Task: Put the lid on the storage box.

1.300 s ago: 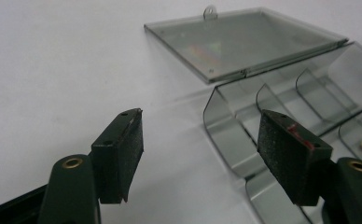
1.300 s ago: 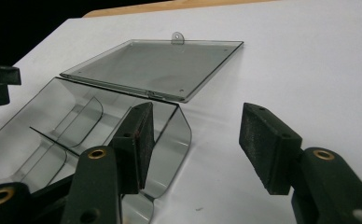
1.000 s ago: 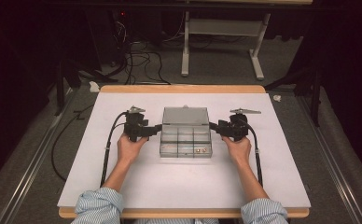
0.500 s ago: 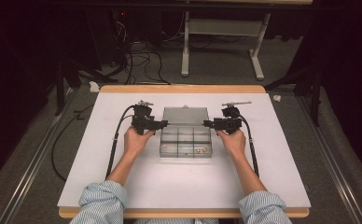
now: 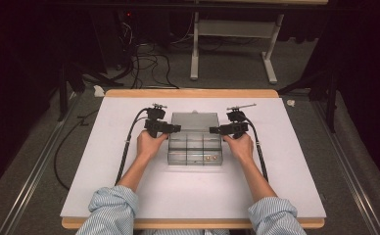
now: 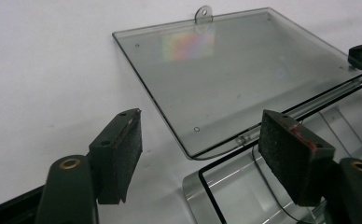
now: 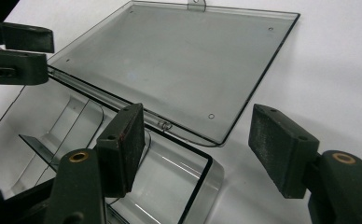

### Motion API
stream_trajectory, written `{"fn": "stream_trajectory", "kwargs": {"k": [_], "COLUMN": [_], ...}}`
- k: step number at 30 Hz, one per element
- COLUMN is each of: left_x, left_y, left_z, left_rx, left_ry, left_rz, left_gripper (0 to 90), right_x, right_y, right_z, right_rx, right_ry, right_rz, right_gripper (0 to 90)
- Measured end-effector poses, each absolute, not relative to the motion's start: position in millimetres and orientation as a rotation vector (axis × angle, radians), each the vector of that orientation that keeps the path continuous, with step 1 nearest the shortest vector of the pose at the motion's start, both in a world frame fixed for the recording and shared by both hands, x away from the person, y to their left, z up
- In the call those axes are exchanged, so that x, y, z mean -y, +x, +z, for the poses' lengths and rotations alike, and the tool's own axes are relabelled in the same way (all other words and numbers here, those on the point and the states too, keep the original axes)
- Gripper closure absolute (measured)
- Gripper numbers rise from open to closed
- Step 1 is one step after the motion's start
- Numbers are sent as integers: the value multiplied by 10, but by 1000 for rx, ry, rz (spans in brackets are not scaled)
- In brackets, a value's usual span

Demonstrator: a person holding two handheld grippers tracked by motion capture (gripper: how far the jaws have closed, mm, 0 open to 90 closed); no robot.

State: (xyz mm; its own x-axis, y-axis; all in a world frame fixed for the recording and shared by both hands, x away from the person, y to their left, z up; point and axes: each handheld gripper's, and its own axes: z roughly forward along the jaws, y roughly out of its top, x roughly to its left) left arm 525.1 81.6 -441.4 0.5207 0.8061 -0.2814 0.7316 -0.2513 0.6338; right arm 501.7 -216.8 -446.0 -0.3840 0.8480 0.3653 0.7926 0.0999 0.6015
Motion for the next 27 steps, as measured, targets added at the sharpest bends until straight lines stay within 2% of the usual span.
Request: {"fn": "stream_trajectory", "kwargs": {"k": [27], "left_x": [-743], "left_y": [5298], "left_z": [-4518], "left_rx": [-1243], "left_ry": [2013], "left_rz": [25], "left_gripper": [261], "right_x": [2112], "right_y": [5049], "right_z": [-4539], "right_rx": [-2313], "right_ry": [1697], "right_rz": [1164], "right_gripper": [352]}}
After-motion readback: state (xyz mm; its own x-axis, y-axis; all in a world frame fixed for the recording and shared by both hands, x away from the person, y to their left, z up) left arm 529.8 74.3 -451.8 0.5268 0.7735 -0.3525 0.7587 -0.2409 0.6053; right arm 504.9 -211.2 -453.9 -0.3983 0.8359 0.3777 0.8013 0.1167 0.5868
